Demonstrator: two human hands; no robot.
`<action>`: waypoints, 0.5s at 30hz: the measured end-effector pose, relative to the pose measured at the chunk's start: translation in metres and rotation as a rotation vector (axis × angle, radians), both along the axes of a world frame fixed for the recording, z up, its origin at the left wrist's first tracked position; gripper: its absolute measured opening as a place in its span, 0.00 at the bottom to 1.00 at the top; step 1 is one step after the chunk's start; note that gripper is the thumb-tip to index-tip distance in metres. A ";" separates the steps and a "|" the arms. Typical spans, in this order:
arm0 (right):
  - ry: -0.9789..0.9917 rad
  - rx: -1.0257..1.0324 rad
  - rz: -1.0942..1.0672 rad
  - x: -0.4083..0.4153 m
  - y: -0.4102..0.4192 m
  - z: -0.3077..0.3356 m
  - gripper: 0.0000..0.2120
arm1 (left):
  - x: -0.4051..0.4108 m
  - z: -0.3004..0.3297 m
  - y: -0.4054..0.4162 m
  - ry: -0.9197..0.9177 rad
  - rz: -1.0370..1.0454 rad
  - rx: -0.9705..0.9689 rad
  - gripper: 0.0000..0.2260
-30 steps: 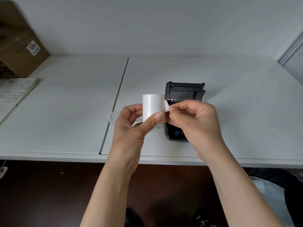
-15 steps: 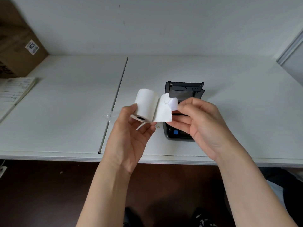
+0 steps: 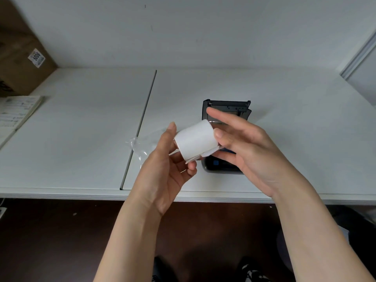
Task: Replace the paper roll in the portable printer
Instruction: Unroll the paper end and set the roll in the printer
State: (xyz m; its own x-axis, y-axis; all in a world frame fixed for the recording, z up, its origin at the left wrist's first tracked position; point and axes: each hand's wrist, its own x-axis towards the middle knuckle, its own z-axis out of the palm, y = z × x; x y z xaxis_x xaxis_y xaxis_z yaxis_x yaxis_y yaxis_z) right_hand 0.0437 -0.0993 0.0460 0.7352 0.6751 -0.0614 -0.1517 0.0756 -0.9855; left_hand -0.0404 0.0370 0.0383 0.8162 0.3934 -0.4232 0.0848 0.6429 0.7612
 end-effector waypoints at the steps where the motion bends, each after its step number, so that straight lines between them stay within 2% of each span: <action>1: 0.000 0.005 0.018 0.000 -0.002 0.000 0.21 | 0.000 0.000 -0.001 0.011 0.005 0.005 0.18; 5: -0.026 -0.028 0.009 0.002 -0.007 0.000 0.19 | 0.002 0.001 -0.006 0.007 -0.024 0.089 0.16; 9: 0.007 -0.028 -0.143 0.004 -0.007 -0.001 0.13 | 0.004 -0.001 -0.010 -0.042 -0.073 0.169 0.14; 13: 0.081 -0.052 -0.271 0.009 -0.009 -0.003 0.06 | 0.007 -0.007 -0.009 -0.064 -0.064 0.212 0.08; 15: 0.098 -0.057 -0.299 0.010 -0.011 -0.004 0.06 | 0.007 -0.009 -0.011 -0.106 -0.072 0.221 0.08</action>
